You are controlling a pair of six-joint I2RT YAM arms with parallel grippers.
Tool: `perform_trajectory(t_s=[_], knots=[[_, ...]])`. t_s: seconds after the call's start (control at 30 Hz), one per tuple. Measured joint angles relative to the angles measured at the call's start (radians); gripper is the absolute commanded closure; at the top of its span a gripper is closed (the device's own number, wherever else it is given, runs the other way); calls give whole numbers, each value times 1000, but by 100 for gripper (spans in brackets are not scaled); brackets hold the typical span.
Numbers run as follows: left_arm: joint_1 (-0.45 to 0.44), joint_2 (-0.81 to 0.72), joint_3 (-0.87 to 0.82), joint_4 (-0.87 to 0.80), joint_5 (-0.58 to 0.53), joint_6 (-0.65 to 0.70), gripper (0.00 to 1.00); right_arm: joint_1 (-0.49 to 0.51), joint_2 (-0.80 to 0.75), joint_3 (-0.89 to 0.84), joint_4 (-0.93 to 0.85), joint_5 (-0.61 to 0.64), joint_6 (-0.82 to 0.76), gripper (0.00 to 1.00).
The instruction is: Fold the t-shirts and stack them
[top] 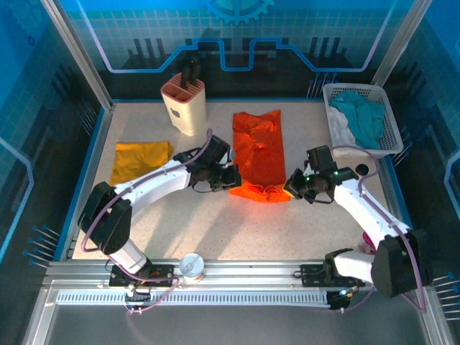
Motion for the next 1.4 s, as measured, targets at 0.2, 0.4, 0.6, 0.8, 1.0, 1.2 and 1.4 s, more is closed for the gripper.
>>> perform_trajectory(t_s=[0.2, 0.4, 0.6, 0.8, 1.0, 1.2, 1.4], knots=[[80, 95, 117, -15, 24, 71, 100, -42, 151, 152, 43, -24, -42, 100], [121, 188, 236, -28, 30, 117, 100, -85, 283, 256, 60, -45, -72, 100], [142, 266, 335, -39, 40, 148, 100, -111, 383, 355, 64, -69, -108, 100], [181, 338, 396, -48, 47, 168, 100, -121, 495, 457, 60, -85, -142, 100], [212, 410, 452, -66, 54, 186, 98, -125, 563, 507, 53, -92, -160, 100], [215, 473, 497, -69, 57, 191, 95, -128, 626, 550, 45, -92, -166, 100], [217, 526, 552, -76, 64, 192, 89, -138, 702, 614, 29, -102, -183, 97]])
